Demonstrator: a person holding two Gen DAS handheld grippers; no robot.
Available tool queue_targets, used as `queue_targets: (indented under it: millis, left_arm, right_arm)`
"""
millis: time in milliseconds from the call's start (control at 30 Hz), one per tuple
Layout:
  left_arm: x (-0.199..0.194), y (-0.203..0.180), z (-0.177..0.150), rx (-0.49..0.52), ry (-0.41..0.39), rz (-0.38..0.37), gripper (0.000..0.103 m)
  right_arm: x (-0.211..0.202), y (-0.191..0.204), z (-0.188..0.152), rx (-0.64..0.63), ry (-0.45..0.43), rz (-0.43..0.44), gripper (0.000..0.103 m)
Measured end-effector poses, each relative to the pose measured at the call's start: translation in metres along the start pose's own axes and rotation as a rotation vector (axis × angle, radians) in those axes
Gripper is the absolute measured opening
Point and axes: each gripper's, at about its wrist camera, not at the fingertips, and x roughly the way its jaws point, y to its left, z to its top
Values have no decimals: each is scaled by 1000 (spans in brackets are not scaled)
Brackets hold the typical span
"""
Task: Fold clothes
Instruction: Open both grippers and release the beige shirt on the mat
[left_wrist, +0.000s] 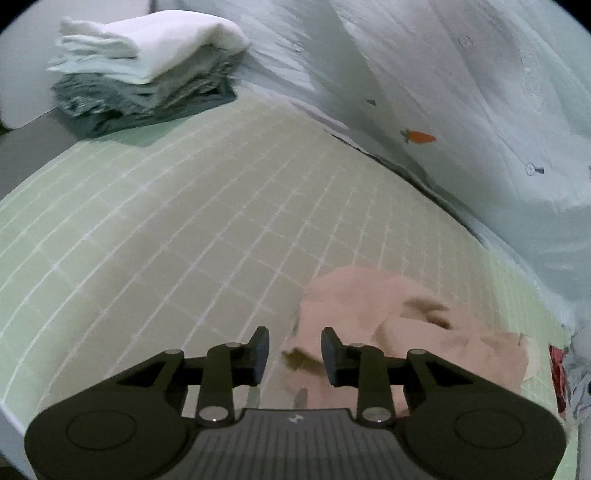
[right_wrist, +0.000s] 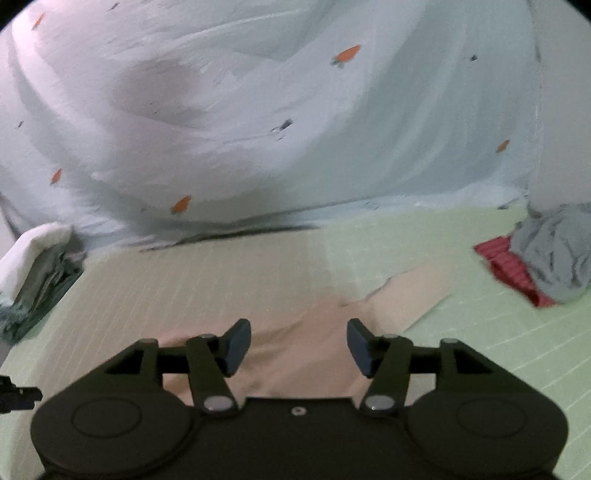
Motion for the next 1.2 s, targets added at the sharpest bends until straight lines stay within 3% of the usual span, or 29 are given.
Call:
queue_targets:
  millis: [133,200,533,733,933,1200]
  left_arm:
    - [29,-25,19,67,19,-17,49]
    - [47,-36,31,116,40,-36,68]
    - [148,-135,60,412,181,-144,74]
    - [200,-198,51,567,258,-209,75]
    - [224,-255,38,652,290,-328,75]
    - [235,-319,-1,724,325,-432,75]
  right_arm:
    - [10,-22,7,60,15,-53,60]
    - [17,-29,4,88,33,-67,65]
    - [88,-66,-8,287,188,-151,72]
    - [147,-97,-5,329,227,-211,64]
    - [194,-122,1,360,256,-203,62]
    - [216,-135,-1,318,280,-193,62]
